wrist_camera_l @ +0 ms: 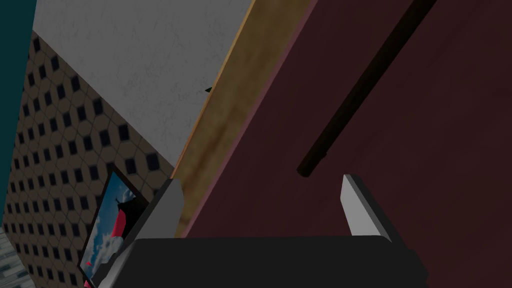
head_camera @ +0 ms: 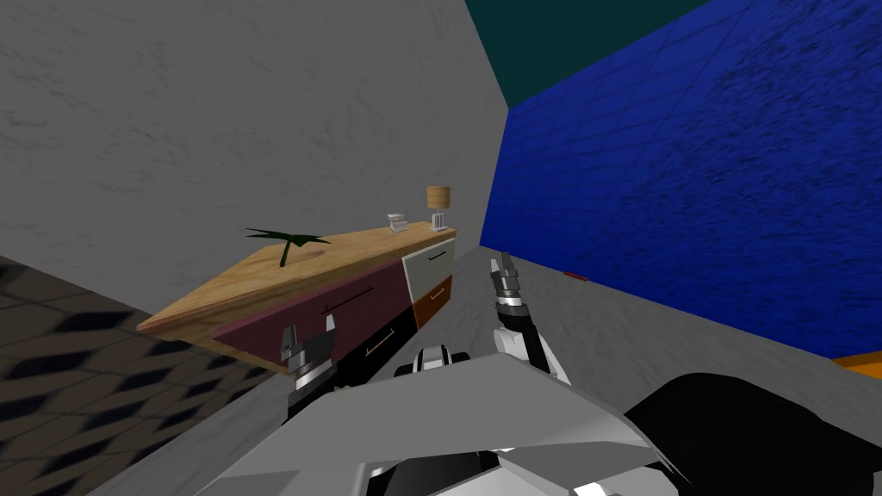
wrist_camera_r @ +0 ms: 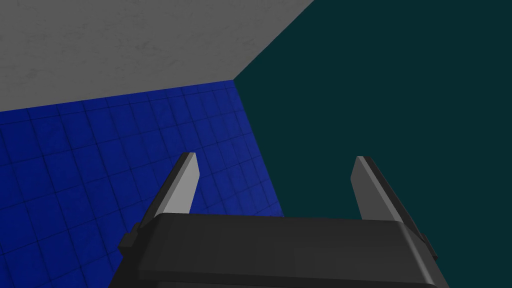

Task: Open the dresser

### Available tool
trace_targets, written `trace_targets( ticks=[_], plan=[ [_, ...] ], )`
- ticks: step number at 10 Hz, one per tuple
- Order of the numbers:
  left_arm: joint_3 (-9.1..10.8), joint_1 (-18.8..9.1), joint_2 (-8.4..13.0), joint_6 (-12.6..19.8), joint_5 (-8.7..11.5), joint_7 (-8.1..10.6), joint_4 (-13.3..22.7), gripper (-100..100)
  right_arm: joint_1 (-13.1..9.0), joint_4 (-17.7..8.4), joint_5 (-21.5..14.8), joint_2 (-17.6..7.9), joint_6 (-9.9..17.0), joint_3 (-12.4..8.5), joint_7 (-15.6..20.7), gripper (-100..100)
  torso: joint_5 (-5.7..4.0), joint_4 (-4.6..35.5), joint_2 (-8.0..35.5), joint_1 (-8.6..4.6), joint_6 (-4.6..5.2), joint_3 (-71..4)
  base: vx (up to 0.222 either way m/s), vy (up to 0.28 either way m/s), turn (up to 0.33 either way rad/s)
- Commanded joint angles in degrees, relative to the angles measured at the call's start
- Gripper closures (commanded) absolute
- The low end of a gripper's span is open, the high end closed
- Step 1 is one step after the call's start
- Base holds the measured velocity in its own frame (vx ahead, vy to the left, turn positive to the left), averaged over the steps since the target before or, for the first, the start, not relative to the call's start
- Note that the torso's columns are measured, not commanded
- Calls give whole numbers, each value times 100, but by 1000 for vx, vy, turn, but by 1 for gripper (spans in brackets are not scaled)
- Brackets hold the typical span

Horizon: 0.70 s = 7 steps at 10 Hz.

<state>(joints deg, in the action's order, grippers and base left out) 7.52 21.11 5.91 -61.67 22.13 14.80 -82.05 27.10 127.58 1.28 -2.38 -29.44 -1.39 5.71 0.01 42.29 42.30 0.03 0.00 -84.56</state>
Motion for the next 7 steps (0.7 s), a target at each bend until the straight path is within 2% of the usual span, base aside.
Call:
trace_targets(
  ticks=[1,3,5,7],
  plan=[
    [28,-55,-8,-166,68,109,300,-100,-1,0,0,0,0,0,0,0,0,3,11,3,0,7,59,-56,23],
    [61,-98,-33,-336,162,230,619,-100,-1,0,0,0,0,0,0,0,0,2,5,-1,0,4,79,-73,37],
    [79,-120,-77,-427,211,294,785,-100,0,0,0,0,0,0,0,0,-4,-3,-10,-12,0,-6,88,-79,23],
    [118,-185,-21,-203,221,239,611,-100,-1,0,0,-1,0,0,0,0,3,3,13,14,0,7,22,-19,16]
  ],
)
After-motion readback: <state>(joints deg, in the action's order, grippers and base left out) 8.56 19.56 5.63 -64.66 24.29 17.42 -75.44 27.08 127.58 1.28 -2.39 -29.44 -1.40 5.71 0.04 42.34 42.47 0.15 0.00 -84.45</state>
